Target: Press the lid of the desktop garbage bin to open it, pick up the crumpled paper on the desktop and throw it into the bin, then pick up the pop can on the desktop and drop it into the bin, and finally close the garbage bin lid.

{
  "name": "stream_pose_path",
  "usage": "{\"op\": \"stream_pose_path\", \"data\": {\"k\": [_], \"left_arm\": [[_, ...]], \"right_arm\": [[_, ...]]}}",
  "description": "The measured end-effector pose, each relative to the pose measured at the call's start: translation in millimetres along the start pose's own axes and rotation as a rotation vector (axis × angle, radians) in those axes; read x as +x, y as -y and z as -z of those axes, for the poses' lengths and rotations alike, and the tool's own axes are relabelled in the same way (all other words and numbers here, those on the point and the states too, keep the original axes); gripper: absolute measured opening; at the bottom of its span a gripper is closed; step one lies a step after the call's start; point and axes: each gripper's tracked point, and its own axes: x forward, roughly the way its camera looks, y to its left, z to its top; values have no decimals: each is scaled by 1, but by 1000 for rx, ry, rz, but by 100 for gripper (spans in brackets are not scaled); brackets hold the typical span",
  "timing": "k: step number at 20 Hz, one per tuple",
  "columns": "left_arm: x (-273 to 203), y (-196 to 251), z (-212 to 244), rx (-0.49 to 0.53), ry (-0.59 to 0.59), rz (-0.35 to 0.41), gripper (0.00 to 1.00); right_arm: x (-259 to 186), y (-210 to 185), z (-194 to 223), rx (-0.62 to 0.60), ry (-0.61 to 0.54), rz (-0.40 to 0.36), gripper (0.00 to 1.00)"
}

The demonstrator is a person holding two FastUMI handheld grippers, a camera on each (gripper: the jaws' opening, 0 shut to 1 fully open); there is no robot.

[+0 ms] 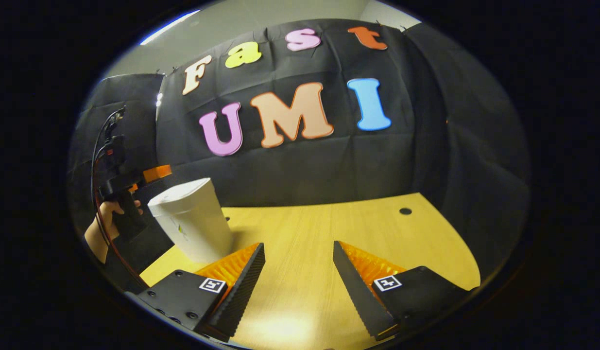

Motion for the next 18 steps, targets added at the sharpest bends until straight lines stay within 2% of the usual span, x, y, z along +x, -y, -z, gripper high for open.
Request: {"op": "stream_pose_path", "data": {"k": [3, 6, 8, 11, 14, 18], "left_arm": [[-40, 58, -22, 10, 79, 82, 92], [-82, 112, -16, -30, 91, 128, 92], [-104, 144, -8, -66, 97, 149, 93], [-131, 186, -1, -74, 101, 206, 93], [-147, 202, 17, -35, 60, 246, 93], [-157, 208, 41, -20, 16, 277, 93]], "right_arm": [[-18, 25, -47, -10, 131, 34, 94], [-37, 44, -76, -41, 235, 24, 94], [-48, 56, -85, -75, 288, 15, 94], [-61, 68, -84, -87, 298, 12, 94], [-73, 67, -84, -48, 320, 18, 94], [-84, 68, -77, -33, 342, 73, 94]]}}
